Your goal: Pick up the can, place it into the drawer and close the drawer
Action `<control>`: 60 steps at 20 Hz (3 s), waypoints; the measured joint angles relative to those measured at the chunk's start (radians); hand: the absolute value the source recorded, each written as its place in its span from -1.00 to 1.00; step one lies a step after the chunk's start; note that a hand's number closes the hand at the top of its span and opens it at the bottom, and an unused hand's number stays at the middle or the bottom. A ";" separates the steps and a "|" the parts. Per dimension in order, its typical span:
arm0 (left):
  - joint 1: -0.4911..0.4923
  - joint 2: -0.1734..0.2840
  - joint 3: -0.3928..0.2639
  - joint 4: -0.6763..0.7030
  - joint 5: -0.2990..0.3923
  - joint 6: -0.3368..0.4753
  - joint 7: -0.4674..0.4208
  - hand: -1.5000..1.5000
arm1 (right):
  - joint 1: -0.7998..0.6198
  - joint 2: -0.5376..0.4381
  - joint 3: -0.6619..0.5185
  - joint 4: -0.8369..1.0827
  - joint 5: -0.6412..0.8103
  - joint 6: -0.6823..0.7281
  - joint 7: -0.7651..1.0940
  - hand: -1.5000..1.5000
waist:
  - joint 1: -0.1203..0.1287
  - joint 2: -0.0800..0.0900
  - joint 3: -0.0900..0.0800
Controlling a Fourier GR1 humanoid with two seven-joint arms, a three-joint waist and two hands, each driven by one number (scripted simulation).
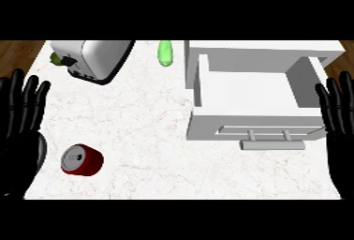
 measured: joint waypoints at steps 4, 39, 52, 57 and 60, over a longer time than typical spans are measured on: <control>0.036 0.033 -0.040 -0.020 0.141 -0.147 -0.030 -1.00 | -0.002 -0.006 -0.003 0.004 0.014 0.000 -0.010 -1.00 | 0.010 -0.007 0.029; 0.174 0.316 0.209 0.203 0.581 -0.756 0.211 -1.00 | 0.274 0.004 -0.125 0.021 -0.069 0.109 0.036 -1.00 | 0.007 -0.009 0.048; 0.145 0.168 0.229 0.383 0.261 -0.856 0.009 -1.00 | 0.262 0.018 -0.152 0.036 -0.057 0.138 0.033 -1.00 | 0.008 -0.009 0.047; 0.092 0.163 0.251 0.502 0.157 -0.862 -0.087 -1.00 | 0.276 0.022 -0.164 0.041 -0.060 0.158 0.020 -1.00 | 0.007 -0.009 0.047; 0.077 0.162 0.255 0.574 0.074 -0.852 -0.171 -1.00 | 0.266 0.012 -0.190 0.052 -0.080 0.174 0.018 -1.00 | 0.006 -0.008 0.048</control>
